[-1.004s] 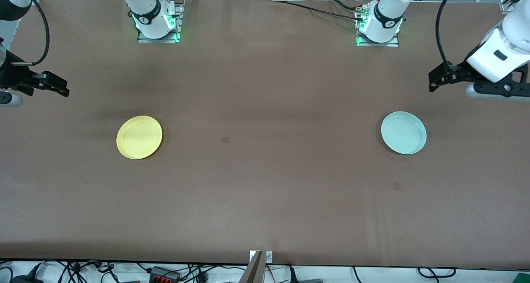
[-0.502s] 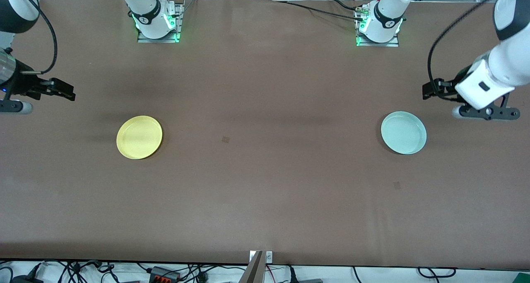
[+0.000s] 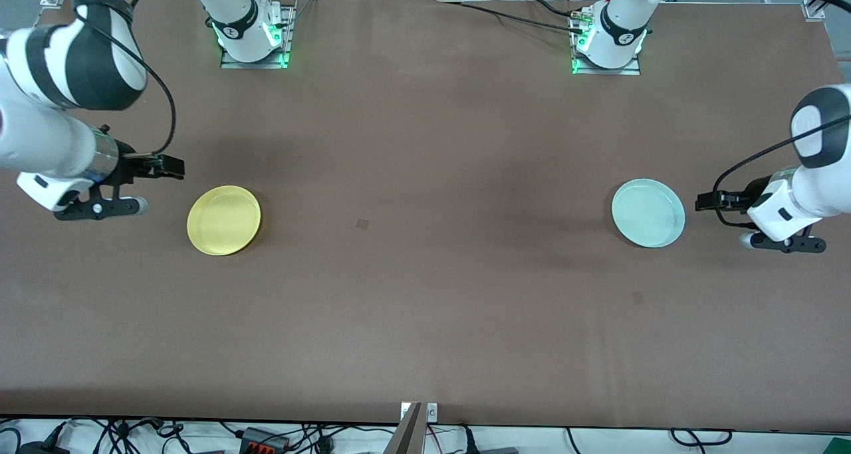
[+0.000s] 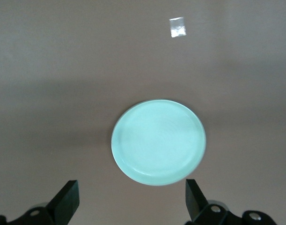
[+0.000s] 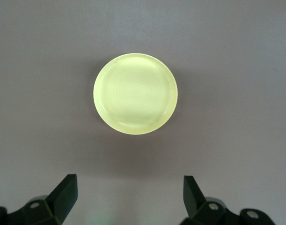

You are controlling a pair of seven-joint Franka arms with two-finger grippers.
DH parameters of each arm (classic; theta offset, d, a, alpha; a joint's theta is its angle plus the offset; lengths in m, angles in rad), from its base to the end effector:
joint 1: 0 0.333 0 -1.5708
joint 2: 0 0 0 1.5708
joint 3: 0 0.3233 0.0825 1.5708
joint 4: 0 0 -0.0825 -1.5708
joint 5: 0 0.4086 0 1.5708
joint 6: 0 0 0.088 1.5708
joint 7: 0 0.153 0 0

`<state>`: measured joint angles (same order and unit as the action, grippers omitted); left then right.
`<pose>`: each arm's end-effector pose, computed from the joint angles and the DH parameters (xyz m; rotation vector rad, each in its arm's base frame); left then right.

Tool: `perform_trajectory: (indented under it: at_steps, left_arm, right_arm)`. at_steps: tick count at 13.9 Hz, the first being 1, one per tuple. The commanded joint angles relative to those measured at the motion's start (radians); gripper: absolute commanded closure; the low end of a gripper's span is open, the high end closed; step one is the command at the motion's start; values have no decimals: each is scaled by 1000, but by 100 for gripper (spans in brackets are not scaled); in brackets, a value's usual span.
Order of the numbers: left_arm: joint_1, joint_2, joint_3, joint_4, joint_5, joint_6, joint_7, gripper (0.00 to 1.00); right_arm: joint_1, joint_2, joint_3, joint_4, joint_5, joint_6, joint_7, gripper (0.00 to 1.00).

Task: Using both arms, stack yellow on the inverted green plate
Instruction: 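Grip the yellow plate with the right gripper while the left gripper grips the green plate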

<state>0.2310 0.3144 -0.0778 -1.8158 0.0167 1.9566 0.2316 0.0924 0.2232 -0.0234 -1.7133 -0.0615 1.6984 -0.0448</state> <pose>0.6209 0.0994 0.3027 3.0858 -0.1302 -0.2595 0.6117 0.0343 0.3918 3.0459 0.1966 -0.3638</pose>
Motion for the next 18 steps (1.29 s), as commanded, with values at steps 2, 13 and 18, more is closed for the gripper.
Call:
perform_trajectory:
  at_steps: [2, 13, 18]
  left_arm:
    - [86, 53, -23, -99, -43, 174, 165, 0]
    - [163, 270, -23, -88, -228, 242, 555, 47]
    - [177, 310, -23, -59, -244, 238, 598, 92]
  right_arm:
    - [29, 93, -3, 18, 5, 59, 2, 0]
    - [-115, 292, -13, 8, -6, 148, -9, 0]
    - [-158, 364, -10, 8, 6, 184, -24, 0]
